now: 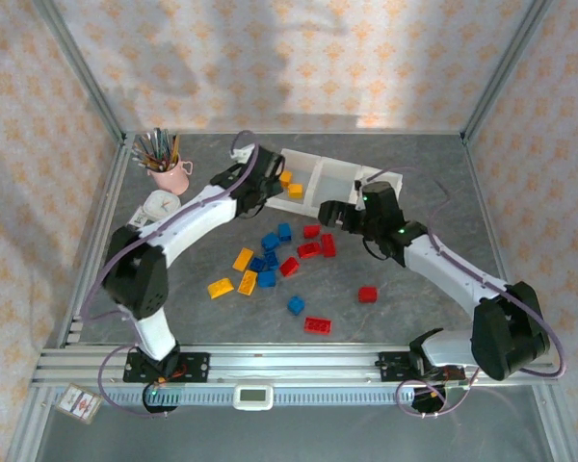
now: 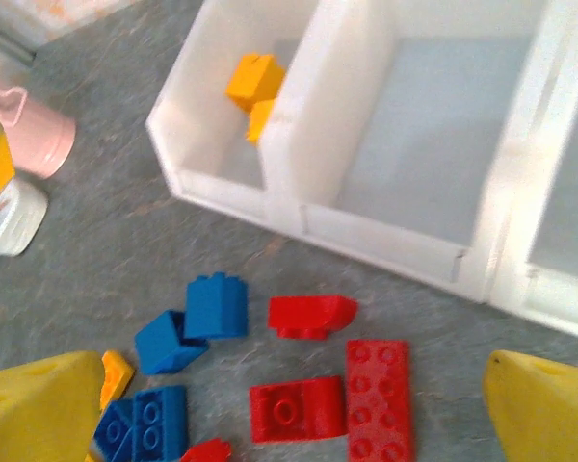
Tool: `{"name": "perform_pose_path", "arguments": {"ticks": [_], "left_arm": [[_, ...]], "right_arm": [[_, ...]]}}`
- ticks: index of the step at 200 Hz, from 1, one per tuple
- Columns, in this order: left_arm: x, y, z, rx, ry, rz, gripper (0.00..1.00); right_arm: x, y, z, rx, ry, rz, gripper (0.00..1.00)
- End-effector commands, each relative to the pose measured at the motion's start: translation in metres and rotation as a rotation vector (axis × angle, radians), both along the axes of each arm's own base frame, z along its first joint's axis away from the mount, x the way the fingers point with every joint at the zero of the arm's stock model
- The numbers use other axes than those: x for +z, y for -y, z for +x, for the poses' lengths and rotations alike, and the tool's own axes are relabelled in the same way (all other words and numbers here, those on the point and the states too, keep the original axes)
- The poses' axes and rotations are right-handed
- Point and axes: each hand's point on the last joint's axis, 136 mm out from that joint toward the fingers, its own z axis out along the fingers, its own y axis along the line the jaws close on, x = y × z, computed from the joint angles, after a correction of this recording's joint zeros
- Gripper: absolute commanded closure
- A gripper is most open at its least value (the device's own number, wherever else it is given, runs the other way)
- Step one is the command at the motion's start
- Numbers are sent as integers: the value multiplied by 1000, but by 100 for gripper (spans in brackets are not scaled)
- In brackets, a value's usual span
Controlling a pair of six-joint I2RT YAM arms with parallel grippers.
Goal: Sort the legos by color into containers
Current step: Place the lego in the container.
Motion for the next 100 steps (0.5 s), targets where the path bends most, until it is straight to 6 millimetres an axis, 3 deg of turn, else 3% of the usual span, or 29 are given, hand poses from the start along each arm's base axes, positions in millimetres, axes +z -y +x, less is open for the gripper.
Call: {"name": "perform_pose_path", "arguments": {"ticks": [1,50,100], "left_arm": [[-9,17,26,-38,0,48,82],[-41,50,83,-68,-8,80,81],[-49,60,111,-71,6,85,56]], "right_arm": [[10,11,15,-51,27,3,0],[16,18,28,-80,47,1,0],[18,14,33,-55,51,-1,0]]}}
